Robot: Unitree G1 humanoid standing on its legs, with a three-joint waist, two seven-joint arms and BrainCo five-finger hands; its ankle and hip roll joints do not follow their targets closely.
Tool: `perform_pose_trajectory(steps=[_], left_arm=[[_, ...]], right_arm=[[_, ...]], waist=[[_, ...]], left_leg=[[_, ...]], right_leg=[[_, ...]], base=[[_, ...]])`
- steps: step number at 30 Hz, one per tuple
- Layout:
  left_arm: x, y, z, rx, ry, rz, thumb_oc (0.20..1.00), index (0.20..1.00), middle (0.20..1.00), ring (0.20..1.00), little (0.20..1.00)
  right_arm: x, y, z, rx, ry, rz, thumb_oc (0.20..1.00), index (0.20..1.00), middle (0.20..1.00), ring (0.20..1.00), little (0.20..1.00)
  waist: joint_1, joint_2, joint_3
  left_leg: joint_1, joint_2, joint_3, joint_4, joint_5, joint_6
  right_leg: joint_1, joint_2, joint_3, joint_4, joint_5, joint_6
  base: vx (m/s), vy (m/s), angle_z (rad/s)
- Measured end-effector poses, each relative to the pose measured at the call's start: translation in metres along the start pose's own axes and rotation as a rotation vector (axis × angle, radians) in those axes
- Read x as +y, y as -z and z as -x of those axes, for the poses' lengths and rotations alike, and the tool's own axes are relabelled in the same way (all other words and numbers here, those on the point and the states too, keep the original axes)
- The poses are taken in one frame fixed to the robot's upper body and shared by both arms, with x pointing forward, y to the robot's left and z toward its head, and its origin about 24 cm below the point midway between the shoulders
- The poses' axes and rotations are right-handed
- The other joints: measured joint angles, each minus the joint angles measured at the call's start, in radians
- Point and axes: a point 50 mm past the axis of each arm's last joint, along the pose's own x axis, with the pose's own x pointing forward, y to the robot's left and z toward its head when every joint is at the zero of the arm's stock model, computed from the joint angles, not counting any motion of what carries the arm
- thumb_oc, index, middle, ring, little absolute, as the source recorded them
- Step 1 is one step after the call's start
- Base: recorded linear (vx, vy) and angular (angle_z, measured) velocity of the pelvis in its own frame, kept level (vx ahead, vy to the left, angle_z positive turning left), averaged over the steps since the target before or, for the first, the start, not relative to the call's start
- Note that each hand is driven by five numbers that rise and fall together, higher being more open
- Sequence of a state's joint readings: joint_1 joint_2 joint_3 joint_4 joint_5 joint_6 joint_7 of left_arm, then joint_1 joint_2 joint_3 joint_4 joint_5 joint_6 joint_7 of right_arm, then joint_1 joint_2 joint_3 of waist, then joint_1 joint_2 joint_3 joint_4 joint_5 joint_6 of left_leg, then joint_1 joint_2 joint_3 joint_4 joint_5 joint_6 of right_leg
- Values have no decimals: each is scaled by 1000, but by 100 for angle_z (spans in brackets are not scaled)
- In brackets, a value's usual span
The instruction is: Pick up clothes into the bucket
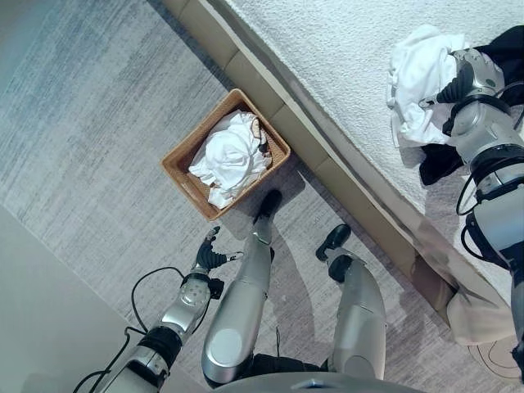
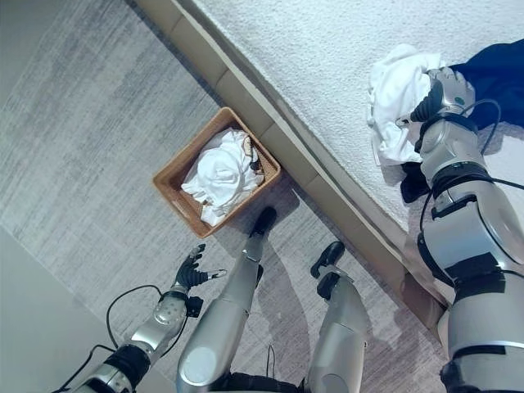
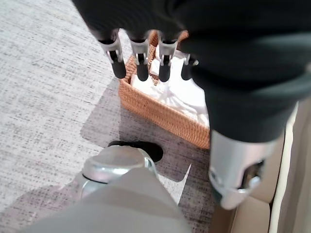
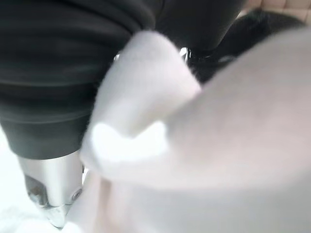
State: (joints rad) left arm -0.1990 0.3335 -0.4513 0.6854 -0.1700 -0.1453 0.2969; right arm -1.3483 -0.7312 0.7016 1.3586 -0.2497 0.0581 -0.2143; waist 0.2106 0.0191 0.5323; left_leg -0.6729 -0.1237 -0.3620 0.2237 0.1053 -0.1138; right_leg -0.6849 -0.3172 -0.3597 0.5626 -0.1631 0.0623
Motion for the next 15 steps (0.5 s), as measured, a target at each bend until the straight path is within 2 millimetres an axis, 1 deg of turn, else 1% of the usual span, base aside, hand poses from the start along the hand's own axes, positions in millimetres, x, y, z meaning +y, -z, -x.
perform_pose_trajectory(steps=[1, 2, 4, 7, 10, 11, 13, 14, 15], left_arm=[[-1, 0, 0, 3, 8, 0, 1000, 1000, 1000, 1000, 1000], [-2, 0, 0, 3, 26, 0, 1000, 1000, 1000, 1000, 1000], [-4, -1, -1, 2, 40, 10, 1000, 1000, 1000, 1000, 1000], [-4, -3, -2, -1, 44, 11, 1000, 1000, 1000, 1000, 1000], [-4, -9, -5, -17, 42, 23, 1000, 1000, 1000, 1000, 1000], [-4, -13, -7, -27, 40, 24, 1000, 1000, 1000, 1000, 1000], [-3, -17, -9, -40, 37, 24, 1000, 1000, 1000, 1000, 1000], [-3, -18, -9, -46, 35, 26, 1000, 1000, 1000, 1000, 1000], [-2, -18, -9, -45, 31, 25, 1000, 1000, 1000, 1000, 1000]], right_arm=[[-3, -1, -1, -1, -5, -1, 388, 388, 388, 388, 388], [-8, -3, -2, -4, -19, 10, 200, 200, 200, 200, 200], [-16, -3, -4, -3, -22, -2, 200, 200, 200, 200, 200], [-19, -5, -4, -7, -20, -9, 200, 200, 200, 200, 200], [-22, -10, -4, -31, -10, -32, 200, 200, 200, 200, 200], [-25, -18, -4, -64, 5, -46, 200, 200, 200, 200, 200], [-27, -27, -4, -106, 23, -49, 200, 200, 200, 200, 200], [-27, -27, -4, -108, 25, -47, 200, 200, 200, 200, 200], [-31, -35, -3, -146, 41, -63, 200, 200, 200, 200, 200]], waist=[[0, 0, 0], [-1, 1, 0], [-1, 2, -1], [-1, 2, -1], [-3, 3, -1], [-3, 3, -1], [-7, 3, -1], [-13, 2, -2], [-27, 2, -2]], left_leg=[[0, 0, -1, -1, 0, 0], [0, 0, 0, -1, 1, 1], [1, 1, 0, -1, 1, 1], [3, 4, 3, -1, 1, 1], [6, 8, 16, -1, 1, 1], [7, 12, 27, -1, 1, 2], [15, 17, 37, -3, 2, 3], [19, 19, 40, -3, 2, 3], [19, 25, 45, -4, 2, 5]], right_leg=[[-1, 0, -1, 1, 0, -1], [-1, 0, -1, 1, -1, -1], [-1, 0, 0, 1, -1, -1], [-1, 0, 2, 0, 0, -1], [-8, 3, 16, -3, 0, -2], [-11, 9, 27, -2, 6, -5], [-10, 18, 39, -9, 13, -7], [-8, 18, 42, -11, 14, -9], [-5, 24, 41, -18, 20, -9]], base=[[0, 0, 0], [0, 0, 0], [0, 0, 0], [-3, 7, -2], [-15, 11, -12], [-6, 6, -22], [-57, 53, -22], [-111, 93, -14], [-27, 37, -10]])
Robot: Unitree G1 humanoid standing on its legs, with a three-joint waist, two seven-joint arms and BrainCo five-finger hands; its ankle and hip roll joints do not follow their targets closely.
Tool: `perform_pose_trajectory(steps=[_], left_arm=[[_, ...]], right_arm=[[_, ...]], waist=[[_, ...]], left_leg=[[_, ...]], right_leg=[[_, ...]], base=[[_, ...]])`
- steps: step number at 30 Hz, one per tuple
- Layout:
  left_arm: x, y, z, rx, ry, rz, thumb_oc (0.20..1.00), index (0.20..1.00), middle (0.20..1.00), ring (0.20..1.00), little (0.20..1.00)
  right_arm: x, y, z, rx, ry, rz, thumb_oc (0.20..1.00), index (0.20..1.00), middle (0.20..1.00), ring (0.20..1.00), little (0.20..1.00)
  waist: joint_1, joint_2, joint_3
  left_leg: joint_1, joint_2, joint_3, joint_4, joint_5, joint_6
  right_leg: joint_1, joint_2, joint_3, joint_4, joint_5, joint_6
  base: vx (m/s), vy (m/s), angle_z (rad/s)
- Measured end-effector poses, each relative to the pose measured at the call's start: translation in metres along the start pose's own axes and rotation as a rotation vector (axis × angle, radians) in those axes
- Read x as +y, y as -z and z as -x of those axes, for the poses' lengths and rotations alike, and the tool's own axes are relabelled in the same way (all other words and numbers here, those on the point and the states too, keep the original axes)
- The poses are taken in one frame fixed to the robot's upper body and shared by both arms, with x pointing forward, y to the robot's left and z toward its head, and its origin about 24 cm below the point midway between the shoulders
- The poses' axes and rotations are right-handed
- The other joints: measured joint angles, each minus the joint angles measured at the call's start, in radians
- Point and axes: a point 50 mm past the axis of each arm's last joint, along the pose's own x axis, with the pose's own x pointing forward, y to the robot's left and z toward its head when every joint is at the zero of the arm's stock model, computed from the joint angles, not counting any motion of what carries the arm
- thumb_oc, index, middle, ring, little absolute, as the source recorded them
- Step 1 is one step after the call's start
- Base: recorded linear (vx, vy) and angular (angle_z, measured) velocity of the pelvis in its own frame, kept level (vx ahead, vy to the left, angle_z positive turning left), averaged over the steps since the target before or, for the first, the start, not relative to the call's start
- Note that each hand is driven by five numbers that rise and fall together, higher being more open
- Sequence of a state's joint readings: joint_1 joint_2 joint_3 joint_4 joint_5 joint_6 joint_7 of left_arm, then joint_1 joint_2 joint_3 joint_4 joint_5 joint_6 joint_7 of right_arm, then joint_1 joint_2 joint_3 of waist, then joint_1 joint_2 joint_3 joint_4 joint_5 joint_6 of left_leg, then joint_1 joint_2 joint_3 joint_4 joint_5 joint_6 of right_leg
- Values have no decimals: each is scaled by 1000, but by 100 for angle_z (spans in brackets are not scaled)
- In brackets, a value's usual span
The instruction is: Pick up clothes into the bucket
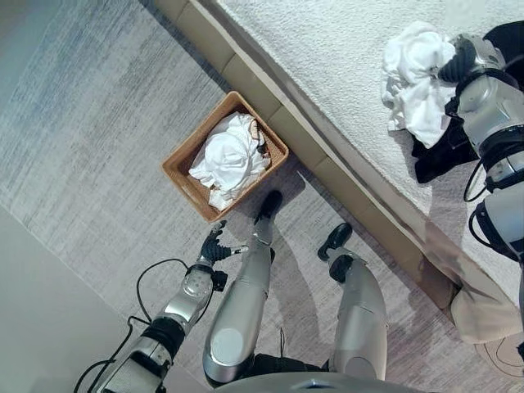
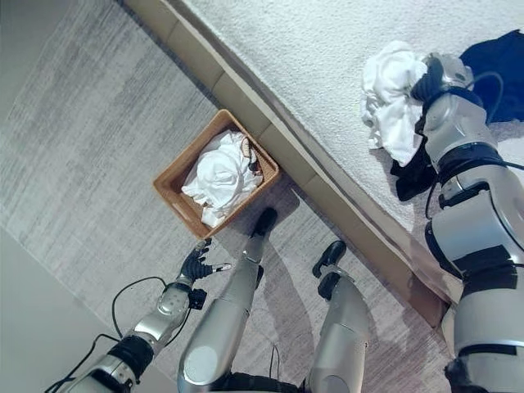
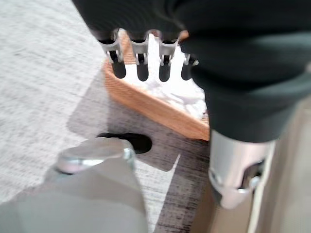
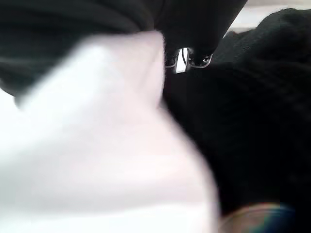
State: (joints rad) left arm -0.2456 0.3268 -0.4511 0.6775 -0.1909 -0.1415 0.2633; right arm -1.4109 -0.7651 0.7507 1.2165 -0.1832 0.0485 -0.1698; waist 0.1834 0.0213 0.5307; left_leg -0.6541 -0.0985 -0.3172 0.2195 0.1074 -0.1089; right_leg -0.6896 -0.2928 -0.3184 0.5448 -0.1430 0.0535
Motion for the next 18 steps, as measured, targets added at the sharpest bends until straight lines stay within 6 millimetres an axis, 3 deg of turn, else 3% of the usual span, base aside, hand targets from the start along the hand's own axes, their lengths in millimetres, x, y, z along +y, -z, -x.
perform_pose_trajectory(steps=[2, 6, 9, 11, 13, 16, 18], left_arm=[[1, 0, -1, 2, -7, -3, 1000, 1000, 1000, 1000, 1000], [6, 2, 0, 3, -27, -11, 1000, 1000, 1000, 1000, 1000], [10, 1, 1, -4, -49, -6, 1000, 1000, 1000, 1000, 1000], [17, -1, 1, -16, -76, -12, 1000, 1000, 1000, 1000, 1000], [24, 2, 2, -7, -99, -26, 1000, 1000, 1000, 1000, 1000], [27, 5, 3, -1, -113, -32, 1000, 1000, 1000, 1000, 1000], [31, 10, 6, 19, -130, -25, 1000, 1000, 1000, 1000, 1000]], right_arm=[[-6, -11, 0, -52, 32, -22, 200, 200, 200, 200, 200], [-44, -43, 7, -255, 188, -115, 200, 200, 200, 200, 200], [-65, -45, 13, -313, 287, -142, 200, 200, 200, 200, 200], [-92, -36, 21, -327, 423, -227, 200, 200, 200, 200, 200], [-104, -31, 28, -336, 510, -310, 200, 200, 200, 200, 200], [-108, -1, 35, -262, 622, -422, 200, 200, 200, 200, 200], [-103, 9, 36, -227, 630, -442, 200, 200, 200, 200, 200]], waist=[[-18, -1, 0], [-56, -3, 1], [-81, -11, 1], [-110, -20, 1], [-121, -25, 0], [-138, -30, 0], [-147, -31, 1]], left_leg=[[3, 8, 8, 2, 1, 1], [40, 31, 50, -4, 1, 4], [94, 41, 75, -28, 4, 14], [117, 48, 102, -39, 3, 22], [122, 54, 111, -40, 1, 30], [144, 59, 139, -41, -4, 37], [149, 61, 153, -41, -5, 38]], right_leg=[[4, 11, 5, -25, 18, -8], [47, 51, 43, -95, 72, 1], [94, 64, 67, -135, 93, 8], [108, 77, 93, -167, 107, 15], [119, 83, 96, -181, 118, 19], [133, 91, 118, -200, 129, 25], [137, 96, 125, -213, 144, 28]], base=[[-64, 61, -23], [-27, 44, -36], [-30, 43, -28], [-40, 47, -29], [-30, 42, -22], [-40, 55, -20], [-27, 38, -24]])
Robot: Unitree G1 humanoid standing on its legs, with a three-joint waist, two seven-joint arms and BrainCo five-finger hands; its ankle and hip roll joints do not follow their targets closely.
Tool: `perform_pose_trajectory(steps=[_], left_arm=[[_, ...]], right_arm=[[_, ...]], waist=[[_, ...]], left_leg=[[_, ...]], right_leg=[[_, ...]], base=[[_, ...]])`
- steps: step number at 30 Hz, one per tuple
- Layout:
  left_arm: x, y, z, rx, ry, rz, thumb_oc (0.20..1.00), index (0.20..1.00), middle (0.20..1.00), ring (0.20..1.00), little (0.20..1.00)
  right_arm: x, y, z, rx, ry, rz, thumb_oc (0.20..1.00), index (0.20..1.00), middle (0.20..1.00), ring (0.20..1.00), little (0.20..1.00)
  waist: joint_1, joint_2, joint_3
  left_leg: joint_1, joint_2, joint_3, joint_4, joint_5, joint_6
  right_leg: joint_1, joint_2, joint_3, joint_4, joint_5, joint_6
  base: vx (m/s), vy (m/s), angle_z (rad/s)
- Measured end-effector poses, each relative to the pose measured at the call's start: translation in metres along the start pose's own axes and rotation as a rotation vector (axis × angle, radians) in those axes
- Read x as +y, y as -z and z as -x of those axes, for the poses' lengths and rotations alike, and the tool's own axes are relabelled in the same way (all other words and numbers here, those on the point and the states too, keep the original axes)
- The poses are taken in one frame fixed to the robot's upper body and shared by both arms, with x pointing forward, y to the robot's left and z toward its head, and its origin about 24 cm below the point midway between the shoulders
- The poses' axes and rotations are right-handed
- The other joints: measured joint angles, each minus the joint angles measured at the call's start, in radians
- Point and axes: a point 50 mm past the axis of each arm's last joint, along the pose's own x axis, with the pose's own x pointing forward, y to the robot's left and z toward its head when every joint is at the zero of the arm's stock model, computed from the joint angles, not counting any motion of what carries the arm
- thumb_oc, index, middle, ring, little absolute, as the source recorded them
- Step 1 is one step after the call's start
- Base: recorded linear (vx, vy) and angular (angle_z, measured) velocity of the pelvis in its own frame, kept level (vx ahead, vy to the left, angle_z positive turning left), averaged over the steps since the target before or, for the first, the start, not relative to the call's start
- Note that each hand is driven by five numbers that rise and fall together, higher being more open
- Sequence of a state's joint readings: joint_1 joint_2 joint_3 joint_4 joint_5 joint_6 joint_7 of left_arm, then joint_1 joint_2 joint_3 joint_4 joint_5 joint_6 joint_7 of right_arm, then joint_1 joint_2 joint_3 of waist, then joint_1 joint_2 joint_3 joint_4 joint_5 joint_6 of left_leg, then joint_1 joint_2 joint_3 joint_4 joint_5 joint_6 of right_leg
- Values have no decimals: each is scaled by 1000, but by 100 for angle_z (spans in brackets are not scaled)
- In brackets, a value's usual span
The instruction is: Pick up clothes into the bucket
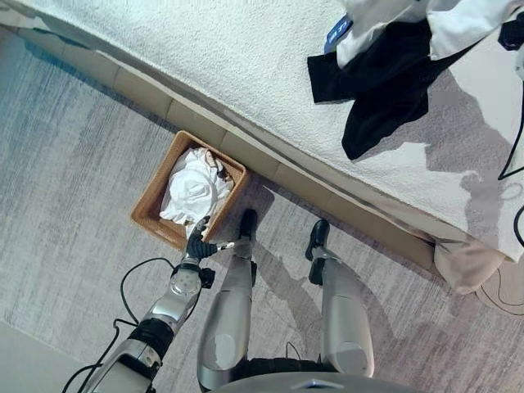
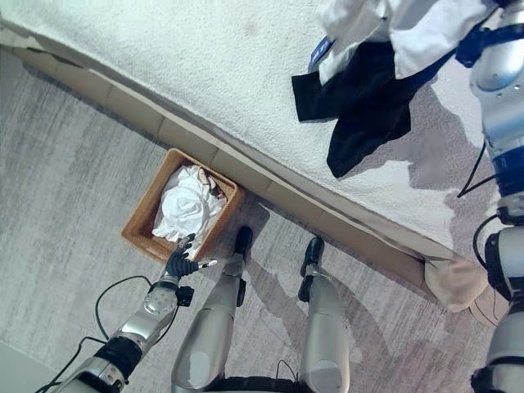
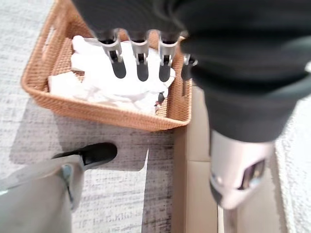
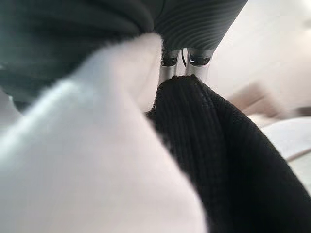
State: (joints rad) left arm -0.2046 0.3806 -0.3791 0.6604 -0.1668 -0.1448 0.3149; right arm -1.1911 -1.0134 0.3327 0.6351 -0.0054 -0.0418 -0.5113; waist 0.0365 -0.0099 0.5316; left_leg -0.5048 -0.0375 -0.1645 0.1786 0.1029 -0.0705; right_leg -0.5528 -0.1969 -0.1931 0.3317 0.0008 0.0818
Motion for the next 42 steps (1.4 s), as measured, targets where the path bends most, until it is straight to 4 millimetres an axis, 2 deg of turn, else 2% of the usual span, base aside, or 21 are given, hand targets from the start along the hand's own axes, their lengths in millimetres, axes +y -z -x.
perform_pose_trajectory(steps=[5, 7, 12, 13, 14, 15, 18, 19, 20, 21, 25, 29, 34, 42], left_arm=[[3, 14, 4, 52, -20, 4, 1000, 1000, 1000, 1000, 1000], [4, 16, 6, 60, -25, 8, 1000, 1000, 1000, 1000, 1000], [6, 27, 12, 96, -40, 16, 1000, 1000, 1000, 1000, 1000], [7, 27, 12, 98, -41, 15, 1000, 1000, 1000, 1000, 1000], [7, 27, 12, 98, -41, 14, 1000, 1000, 1000, 1000, 1000], [7, 27, 12, 98, -40, 16, 1000, 1000, 1000, 1000, 1000], [7, 27, 12, 97, -36, 16, 1000, 1000, 1000, 1000, 1000], [7, 27, 12, 97, -36, 17, 1000, 1000, 1000, 1000, 1000], [7, 28, 12, 99, -35, 16, 1000, 1000, 1000, 1000, 1000], [6, 27, 12, 98, -34, 17, 1000, 1000, 1000, 1000, 1000], [6, 28, 12, 103, -27, 17, 1000, 1000, 1000, 1000, 1000], [6, 30, 13, 110, -27, 15, 1000, 1000, 1000, 1000, 1000], [5, 30, 13, 110, -26, 16, 1000, 1000, 1000, 1000, 1000], [3, 29, 13, 108, -23, 19, 1000, 1000, 1000, 1000, 1000]], right_arm=[[3, 38, 24, 94, -48, 58, 200, 200, 200, 200, 200], [5, 41, 29, 101, -64, 64, 200, 200, 200, 200, 200], [19, 67, 61, 176, -163, 70, 200, 200, 200, 200, 200], [21, 69, 64, 181, -192, 76, 335, 335, 335, 335, 335], [22, 70, 66, 185, -211, 79, 592, 592, 592, 592, 592], [25, 72, 69, 192, -238, 81, 1000, 1000, 1000, 1000, 1000], [34, 76, 76, 206, -338, 81, 1000, 1000, 1000, 1000, 1000], [37, 76, 78, 206, -363, 81, 881, 881, 881, 881, 881], [43, 75, 81, 197, -423, 86, 511, 511, 511, 511, 511], [48, 75, 85, 191, -464, 88, 200, 200, 200, 200, 200], [61, 72, 88, 167, -583, 131, 200, 200, 200, 200, 200], [66, 66, 85, 143, -617, 134, 200, 200, 200, 200, 200], [66, 57, 77, 117, -604, 125, 200, 200, 200, 200, 200], [65, 57, 76, 115, -601, 128, 200, 200, 200, 200, 200]], waist=[[-7, -1, 1], [-24, -2, 1], [-24, -6, 3], [-24, -6, 3], [-26, -6, 3], [-27, -6, 3], [-23, -7, 4], [-23, -7, 4], [-24, -7, 4], [-23, -7, 4], [-23, -7, 4], [-23, -7, 4], [-22, -7, 4], [-22, -7, 4]], left_leg=[[19, 1, 28, -2, -9, 13], [19, 1, 33, -5, -9, 13], [38, 5, 56, -14, -10, 15], [39, 5, 57, -15, -11, 15], [39, 6, 58, -16, -11, 15], [40, 7, 59, -17, -11, 15], [40, 13, 65, -17, -11, 15], [40, 14, 65, -18, -11, 15], [41, 17, 66, -19, -11, 15], [41, 18, 66, -19, -11, 15], [41, 22, 71, -29, -10, 15], [41, 23, 72, -33, -10, 15], [41, 22, 69, -38, -10, 15], [41, 16, 69, -44, -10, 15]], right_leg=[[14, 5, 32, -25, 16, 7], [14, 6, 33, -33, 20, 8], [30, 9, 47, -52, 31, 8], [30, 9, 48, -55, 31, 8], [30, 10, 49, -56, 32, 8], [30, 11, 50, -57, 33, 9], [30, 16, 50, -58, 34, 7], [30, 17, 50, -58, 34, 7], [29, 19, 50, -59, 34, 7], [29, 20, 50, -59, 34, 7], [29, 23, 52, -73, 38, 7], [29, 25, 53, -78, 41, 6], [29, 24, 50, -79, 43, 4], [26, 18, 50, -80, 42, 4]], base=[[-27, 26, -19], [-2, 2, -3], [-11, 2, -8], [-8, -2, -6], [-6, -7, -5], [-9, -10, -3], [0, 0, 0], [-2, -11, -3], [0, 0, 0], [0, 0, 0], [6, -7, -4], [0, 0, 0], [0, 0, 0], [0, 0, 0]])
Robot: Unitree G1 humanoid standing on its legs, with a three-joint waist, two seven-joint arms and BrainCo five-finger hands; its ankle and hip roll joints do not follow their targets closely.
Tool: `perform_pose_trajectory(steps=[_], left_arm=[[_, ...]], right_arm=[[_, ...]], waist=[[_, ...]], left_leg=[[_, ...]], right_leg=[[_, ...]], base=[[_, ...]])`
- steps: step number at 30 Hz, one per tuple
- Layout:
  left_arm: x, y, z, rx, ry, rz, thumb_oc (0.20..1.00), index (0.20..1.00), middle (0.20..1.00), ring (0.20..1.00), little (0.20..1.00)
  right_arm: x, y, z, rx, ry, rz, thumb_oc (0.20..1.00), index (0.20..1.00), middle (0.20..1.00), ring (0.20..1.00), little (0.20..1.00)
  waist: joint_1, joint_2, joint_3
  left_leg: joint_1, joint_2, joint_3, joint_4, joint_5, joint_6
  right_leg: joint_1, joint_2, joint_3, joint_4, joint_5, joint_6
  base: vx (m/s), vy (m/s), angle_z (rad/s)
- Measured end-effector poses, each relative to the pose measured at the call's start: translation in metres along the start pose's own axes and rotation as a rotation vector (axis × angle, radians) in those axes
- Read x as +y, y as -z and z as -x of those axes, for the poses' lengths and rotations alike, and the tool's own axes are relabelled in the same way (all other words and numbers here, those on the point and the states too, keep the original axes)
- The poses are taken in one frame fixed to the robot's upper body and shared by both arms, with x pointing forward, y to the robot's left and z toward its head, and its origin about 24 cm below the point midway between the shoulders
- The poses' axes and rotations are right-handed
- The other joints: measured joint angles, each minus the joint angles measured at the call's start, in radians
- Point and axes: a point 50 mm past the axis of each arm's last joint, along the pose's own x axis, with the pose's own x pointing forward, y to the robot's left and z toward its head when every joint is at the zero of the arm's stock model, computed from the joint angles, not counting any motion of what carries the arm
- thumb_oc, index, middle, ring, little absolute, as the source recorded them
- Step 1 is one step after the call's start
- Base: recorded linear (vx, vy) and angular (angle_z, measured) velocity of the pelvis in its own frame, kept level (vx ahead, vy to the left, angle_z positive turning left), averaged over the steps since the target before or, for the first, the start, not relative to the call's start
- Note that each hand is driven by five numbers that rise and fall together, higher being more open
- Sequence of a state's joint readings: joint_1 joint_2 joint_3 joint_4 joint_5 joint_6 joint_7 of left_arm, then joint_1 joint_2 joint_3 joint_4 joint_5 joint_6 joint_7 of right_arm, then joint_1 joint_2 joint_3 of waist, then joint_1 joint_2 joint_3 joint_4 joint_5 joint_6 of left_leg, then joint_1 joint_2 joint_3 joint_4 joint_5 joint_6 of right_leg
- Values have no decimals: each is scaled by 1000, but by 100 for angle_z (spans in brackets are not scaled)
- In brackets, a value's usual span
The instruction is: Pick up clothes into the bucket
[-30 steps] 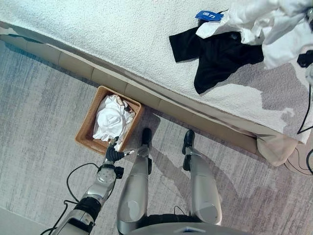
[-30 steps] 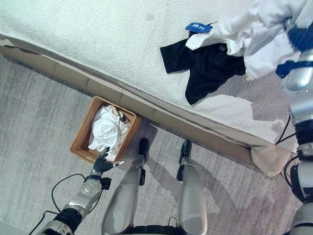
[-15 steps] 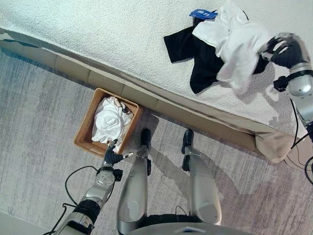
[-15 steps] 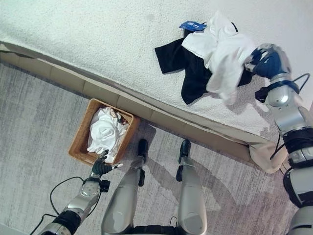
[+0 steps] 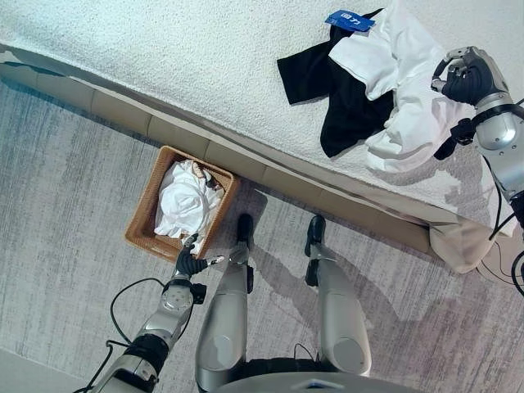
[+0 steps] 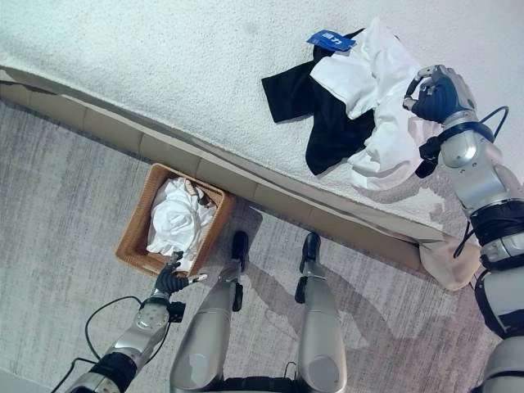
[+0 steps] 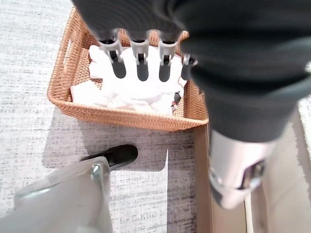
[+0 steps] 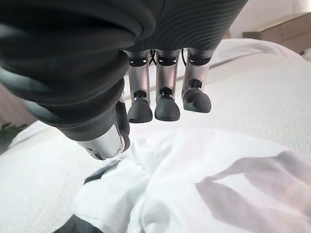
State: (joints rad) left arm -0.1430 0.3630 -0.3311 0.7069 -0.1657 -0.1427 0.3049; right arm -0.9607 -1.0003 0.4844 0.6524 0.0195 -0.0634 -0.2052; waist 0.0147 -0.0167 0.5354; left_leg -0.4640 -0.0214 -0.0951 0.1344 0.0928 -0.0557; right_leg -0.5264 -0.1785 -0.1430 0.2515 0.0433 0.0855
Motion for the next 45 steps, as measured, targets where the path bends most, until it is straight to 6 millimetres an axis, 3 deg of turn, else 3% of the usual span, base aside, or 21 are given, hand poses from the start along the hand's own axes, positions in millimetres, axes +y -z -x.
perform_pose_trajectory(steps=[2, 3, 4, 5, 10, 15, 20, 26, 28, 29, 30, 34, 38, 41, 45], left_arm=[[0, 0, 0, 0, 0, 1, 1000, 1000, 1000, 1000, 1000], [-1, 0, 0, 0, 1, 1, 1000, 1000, 1000, 1000, 1000], [-1, -1, 0, -1, 2, 3, 1000, 1000, 1000, 1000, 1000], [-1, -1, 0, -1, 1, 4, 1000, 1000, 1000, 1000, 1000], [-4, -4, -2, -6, -2, 11, 1000, 1000, 1000, 1000, 1000], [-8, -4, -2, -6, 6, 6, 1000, 1000, 1000, 1000, 1000], [-16, -2, -2, 6, 31, -10, 1000, 1000, 1000, 1000, 1000], [-21, -10, -6, -17, 58, -35, 1000, 1000, 1000, 1000, 1000], [-20, -12, -7, -24, 57, -35, 1000, 1000, 1000, 1000, 1000], [-20, -13, -7, -26, 58, -35, 1000, 1000, 1000, 1000, 1000], [-21, -13, -7, -26, 59, -35, 1000, 1000, 1000, 1000, 1000], [-21, -15, -8, -33, 59, -34, 1000, 1000, 1000, 1000, 1000], [-21, -19, -9, -46, 59, -28, 1000, 1000, 1000, 1000, 1000], [-22, -23, -8, -63, 61, -23, 1000, 1000, 1000, 1000, 1000], [-19, -31, -8, -107, 58, -39, 1000, 1000, 1000, 1000, 1000]], right_arm=[[0, 0, 0, 1, 5, 0, 200, 200, 200, 200, 200], [0, 0, 0, 1, 11, 1, 514, 514, 514, 514, 514], [-1, 0, 0, 0, 23, 5, 925, 925, 925, 925, 925], [-1, 0, 0, 0, 28, 8, 1000, 1000, 1000, 1000, 1000], [6, -1, -2, 6, 49, 8, 1000, 1000, 1000, 1000, 1000], [19, 16, -11, 143, 10, 105, 1000, 1000, 1000, 1000, 1000], [59, 32, -4, 289, -98, 124, 1000, 1000, 1000, 1000, 1000], [83, 44, 8, 373, -170, 157, 1000, 1000, 1000, 1000, 1000], [85, 45, 9, 385, -186, 166, 583, 583, 583, 583, 583], [85, 45, 9, 387, -187, 167, 442, 442, 442, 442, 442], [84, 45, 8, 389, -181, 166, 200, 200, 200, 200, 200], [82, 42, 6, 382, -169, 163, 200, 200, 200, 200, 200], [70, 24, -5, 294, -103, 111, 200, 200, 200, 200, 200], [43, 2, -15, 170, 15, 39, 200, 200, 200, 200, 200], [-9, -24, -16, -8, 216, 4, 200, 200, 200, 200, 200]], waist=[[0, 0, 0], [0, 0, 0], [-1, 0, 0], [-1, 0, 0], [2, 0, 0], [7, 1, 0], [28, 3, 0], [51, 5, -1], [54, 5, -1], [54, 5, -1], [53, 5, -1], [52, 5, -1], [35, 5, -1], [26, 4, -1], [23, 4, 0]], left_leg=[[0, 0, -1, -2, 0, 0], [0, 0, -2, -2, 0, 0], [-1, 0, -3, -2, 0, 0], [-1, 0, -3, -2, 0, 0], [-3, 0, -5, -3, 0, 0], [-26, 0, -5, -3, 1, 0], [-36, 1, -6, -2, 4, 1], [-37, -3, -17, -2, 5, 0], [-36, -4, -19, -2, 6, -2], [-36, -4, -20, -2, 7, -2], [-36, -5, -20, -2, 8, -3], [-35, -7, -21, -2, 11, -3], [-36, -10, -20, -1, 12, -2], [-35, -15, -15, 0, 13, 0], [-32, -17, -9, 6, 14, 2]], right_leg=[[0, 1, -1, -3, 0, 0], [0, 1, -1, -3, 0, 0], [0, 0, -1, -3, 0, 0], [0, 0, -1, -3, 0, 0], [-2, 0, -2, -3, 0, 0], [-25, -1, -3, -4, 0, 0], [-35, 0, -3, -3, 2, -1], [-32, -3, -11, -2, 2, -1], [-29, -5, -16, -2, 2, -1], [-28, -6, -17, -2, 2, -1], [-26, -7, -19, -2, 2, -1], [-26, -12, -21, 2, 2, -1], [-27, -13, -19, 3, 2, -1], [-32, -15, -12, 9, 2, -1], [-35, -16, -3, 20, 2, -1]], base=[[0, 0, 0], [0, 0, 0], [0, 0, 0], [0, 0, 0], [0, 0, 0], [0, 0, 0], [0, 0, 0], [7, -11, 3], [9, -16, 6], [9, -4, 6], [11, -5, 5], [2, -1, 1], [0, 0, 0], [3, 12, -3], [1, 16, -5]])
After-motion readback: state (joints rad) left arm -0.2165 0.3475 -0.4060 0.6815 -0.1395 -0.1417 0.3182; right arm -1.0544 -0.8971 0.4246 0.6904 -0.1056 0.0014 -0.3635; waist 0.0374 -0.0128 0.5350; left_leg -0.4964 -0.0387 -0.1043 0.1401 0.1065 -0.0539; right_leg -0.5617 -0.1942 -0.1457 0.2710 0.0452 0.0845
